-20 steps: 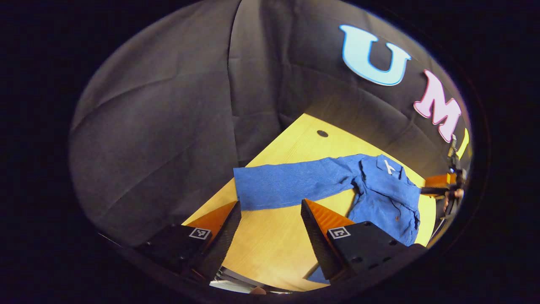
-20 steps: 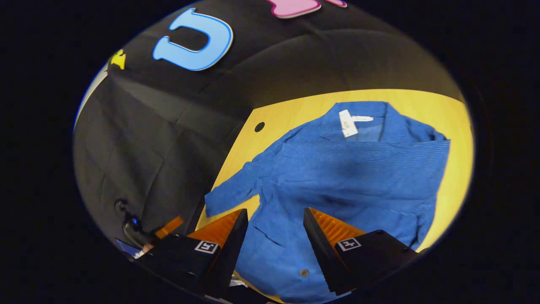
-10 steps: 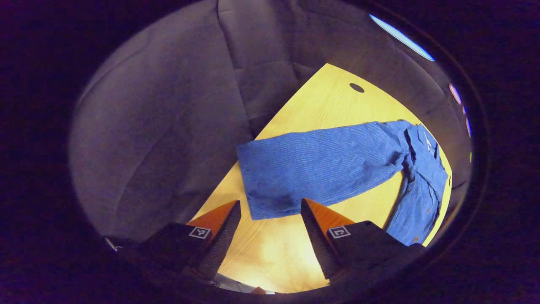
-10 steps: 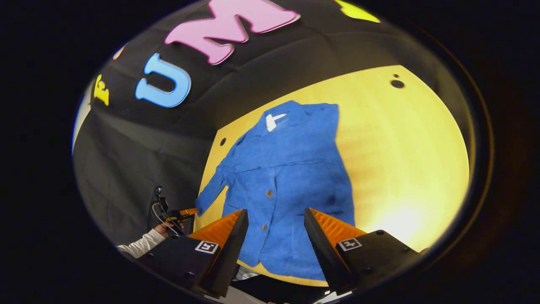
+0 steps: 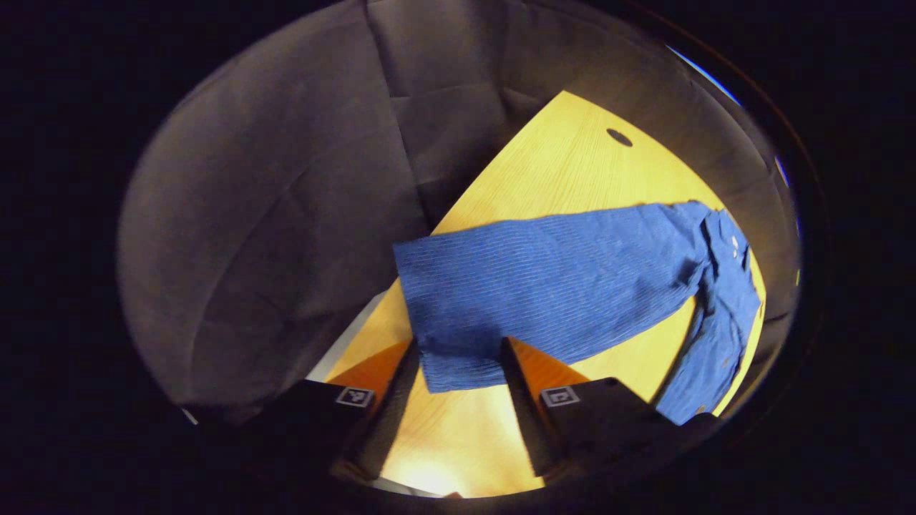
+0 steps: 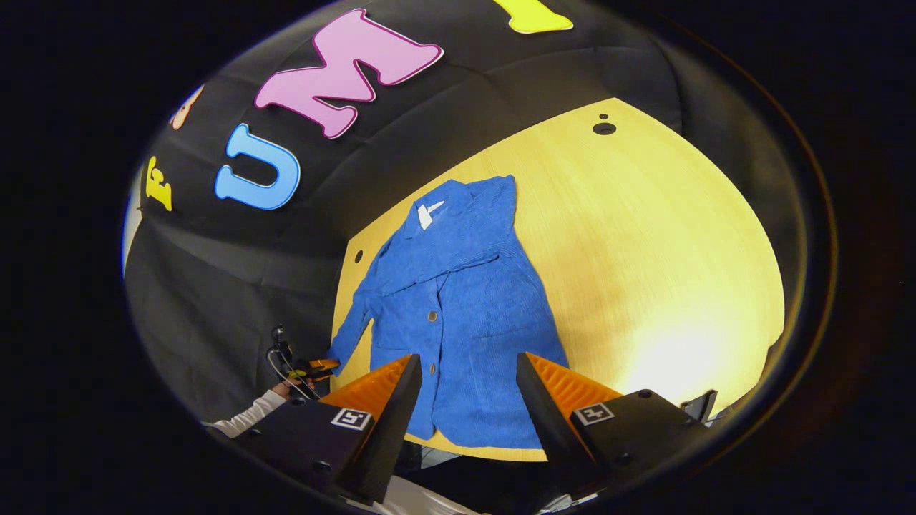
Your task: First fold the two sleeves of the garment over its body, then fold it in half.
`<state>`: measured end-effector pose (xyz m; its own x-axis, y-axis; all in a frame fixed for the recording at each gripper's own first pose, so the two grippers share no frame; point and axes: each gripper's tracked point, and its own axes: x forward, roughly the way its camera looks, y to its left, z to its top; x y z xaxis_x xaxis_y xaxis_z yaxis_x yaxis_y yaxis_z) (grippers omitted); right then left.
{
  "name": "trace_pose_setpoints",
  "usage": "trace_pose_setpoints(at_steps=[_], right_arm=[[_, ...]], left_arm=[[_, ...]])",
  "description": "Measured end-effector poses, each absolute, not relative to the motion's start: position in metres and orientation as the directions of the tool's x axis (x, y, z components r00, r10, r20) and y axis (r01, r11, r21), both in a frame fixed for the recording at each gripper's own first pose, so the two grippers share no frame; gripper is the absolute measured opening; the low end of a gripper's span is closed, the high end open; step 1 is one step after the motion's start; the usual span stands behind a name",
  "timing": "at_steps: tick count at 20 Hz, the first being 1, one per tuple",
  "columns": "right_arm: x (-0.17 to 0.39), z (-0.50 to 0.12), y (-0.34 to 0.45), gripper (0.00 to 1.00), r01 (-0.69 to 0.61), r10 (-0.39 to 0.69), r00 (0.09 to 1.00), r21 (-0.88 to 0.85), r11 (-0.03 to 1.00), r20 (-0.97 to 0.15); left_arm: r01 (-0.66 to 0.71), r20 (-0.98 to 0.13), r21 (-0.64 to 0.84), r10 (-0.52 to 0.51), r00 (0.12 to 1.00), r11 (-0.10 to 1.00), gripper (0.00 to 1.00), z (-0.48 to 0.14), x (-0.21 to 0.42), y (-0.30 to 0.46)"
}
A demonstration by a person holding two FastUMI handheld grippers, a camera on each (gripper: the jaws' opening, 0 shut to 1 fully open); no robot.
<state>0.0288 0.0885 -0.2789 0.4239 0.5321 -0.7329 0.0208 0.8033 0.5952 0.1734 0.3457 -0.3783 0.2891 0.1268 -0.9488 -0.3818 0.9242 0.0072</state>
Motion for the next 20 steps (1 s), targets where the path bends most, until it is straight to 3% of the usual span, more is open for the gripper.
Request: trace_pose_setpoints(at_steps=[2,3,5,6,10,14,20], right_arm=[[0.026,-0.279,0.095,0.86,0.016,0.539,0.415,0.598,0.802,-0.733],[0.024,-0.281,0.098,0.87,0.014,0.541,0.406,0.597,0.802,-0.737],[0.017,-0.283,0.102,0.87,0.002,0.542,0.39,0.59,0.807,-0.744],[0.013,-0.284,0.102,0.87,-0.004,0.541,0.382,0.585,0.811,-0.749],[0.009,-0.286,0.104,0.86,-0.006,0.546,0.377,0.587,0.81,-0.748],[0.013,-0.286,0.102,0.86,0.011,0.553,0.388,0.604,0.797,-0.737],[0.022,-0.28,0.099,0.86,0.012,0.569,0.41,0.628,0.778,-0.713]], left_arm=[[-0.361,-0.957,0.012,0.115,0.265,0.932,0.51,-0.375,0.177,0.341],[-0.346,-0.96,0.004,0.101,0.261,0.938,0.51,-0.376,0.18,0.337],[-0.337,-0.963,0.009,0.099,0.252,0.942,0.15,-0.374,0.181,0.334],[-0.339,-0.962,0.016,0.106,0.251,0.941,0.04,-0.375,0.184,0.334],[-0.37,-0.962,-0.03,0.073,0.261,0.928,0.0,-0.371,0.186,0.324],[-0.291,-0.952,-0.019,0.072,0.297,0.956,0.0,-0.346,0.194,0.315],[-0.159,-0.886,-0.029,0.048,0.461,0.987,0.0,-0.259,0.239,0.266]])
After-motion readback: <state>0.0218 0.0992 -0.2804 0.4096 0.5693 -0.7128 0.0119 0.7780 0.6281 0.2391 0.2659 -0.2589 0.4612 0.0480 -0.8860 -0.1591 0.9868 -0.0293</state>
